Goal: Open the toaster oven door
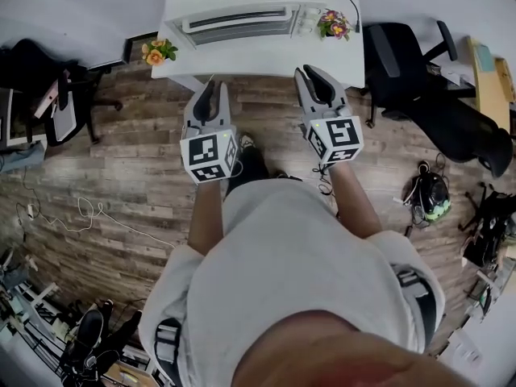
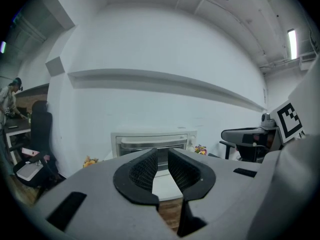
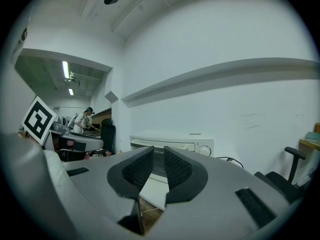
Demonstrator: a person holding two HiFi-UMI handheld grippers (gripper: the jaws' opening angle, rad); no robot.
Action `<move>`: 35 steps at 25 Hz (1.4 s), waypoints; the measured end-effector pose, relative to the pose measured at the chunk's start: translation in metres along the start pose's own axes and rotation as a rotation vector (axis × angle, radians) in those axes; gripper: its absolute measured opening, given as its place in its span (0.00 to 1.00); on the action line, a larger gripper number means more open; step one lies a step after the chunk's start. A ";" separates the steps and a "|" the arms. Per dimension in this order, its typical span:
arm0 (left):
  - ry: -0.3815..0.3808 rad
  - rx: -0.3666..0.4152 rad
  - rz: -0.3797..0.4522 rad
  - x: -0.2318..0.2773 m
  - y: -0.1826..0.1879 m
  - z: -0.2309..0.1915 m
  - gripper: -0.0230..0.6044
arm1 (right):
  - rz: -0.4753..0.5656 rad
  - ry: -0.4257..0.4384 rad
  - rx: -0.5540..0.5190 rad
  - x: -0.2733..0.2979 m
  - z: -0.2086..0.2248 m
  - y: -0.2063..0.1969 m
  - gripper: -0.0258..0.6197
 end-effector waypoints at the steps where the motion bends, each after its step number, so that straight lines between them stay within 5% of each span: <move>1: -0.002 -0.001 -0.004 0.006 0.001 -0.006 0.13 | -0.004 -0.005 0.002 0.007 0.001 0.000 0.13; 20: -0.066 -0.011 -0.026 0.106 0.017 -0.107 0.13 | -0.036 -0.141 0.007 0.125 0.024 0.002 0.15; 35: 0.070 -0.128 -0.145 0.158 0.004 -0.153 0.20 | -0.206 -0.216 0.089 0.177 0.085 -0.027 0.24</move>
Point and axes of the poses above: the fingertips, and each gripper's own axes: x forward along the fingers, z to its right, y out of its top, the point moved 2 cm from there along -x, backward along the fingers, and after that the axes turned 5 degrees about z, right-handed, at the moved point
